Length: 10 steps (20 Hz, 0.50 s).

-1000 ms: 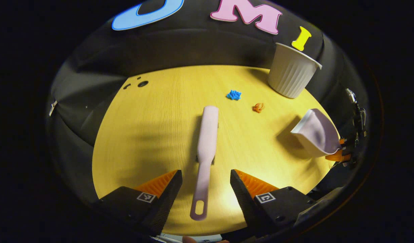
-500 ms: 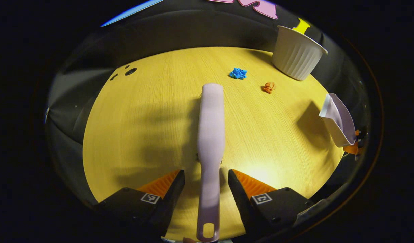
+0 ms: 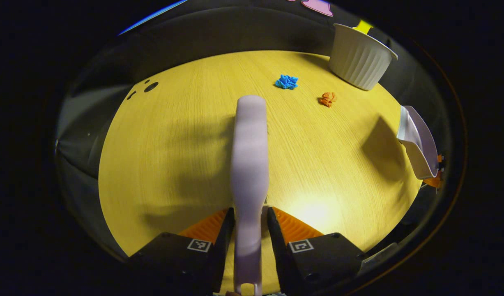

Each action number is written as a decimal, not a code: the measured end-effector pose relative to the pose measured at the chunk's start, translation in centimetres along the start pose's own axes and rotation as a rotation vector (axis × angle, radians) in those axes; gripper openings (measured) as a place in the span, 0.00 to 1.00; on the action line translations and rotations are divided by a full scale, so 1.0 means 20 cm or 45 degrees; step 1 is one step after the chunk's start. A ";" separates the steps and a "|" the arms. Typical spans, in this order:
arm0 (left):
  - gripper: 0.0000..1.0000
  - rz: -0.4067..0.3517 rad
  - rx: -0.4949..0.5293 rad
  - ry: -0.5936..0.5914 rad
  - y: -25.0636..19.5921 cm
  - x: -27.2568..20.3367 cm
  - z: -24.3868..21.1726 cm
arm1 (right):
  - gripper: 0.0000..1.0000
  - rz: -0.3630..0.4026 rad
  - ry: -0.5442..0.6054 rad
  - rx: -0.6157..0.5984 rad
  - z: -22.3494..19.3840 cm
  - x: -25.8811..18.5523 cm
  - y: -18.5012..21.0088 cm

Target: Pick up the small broom and dustpan from the desktop, sweep the trash into the dustpan with the broom, and then empty the trash into the garbage bin.

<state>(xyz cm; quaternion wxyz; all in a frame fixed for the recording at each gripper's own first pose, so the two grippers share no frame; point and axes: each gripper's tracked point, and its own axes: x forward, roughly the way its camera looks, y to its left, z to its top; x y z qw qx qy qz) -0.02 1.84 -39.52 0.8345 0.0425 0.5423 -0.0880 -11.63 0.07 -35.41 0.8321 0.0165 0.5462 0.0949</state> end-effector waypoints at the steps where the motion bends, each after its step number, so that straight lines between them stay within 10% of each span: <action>1: 0.53 0.004 0.002 -0.003 0.00 0.01 0.00 | 0.35 0.002 0.000 -0.003 0.00 0.00 0.00; 4: 0.33 0.002 0.032 0.002 0.00 0.00 0.00 | 0.35 0.008 0.007 -0.027 0.00 -0.01 0.02; 10: 0.32 0.085 0.111 -0.152 0.08 -0.04 0.23 | 0.35 0.047 0.061 -0.091 0.05 -0.02 0.06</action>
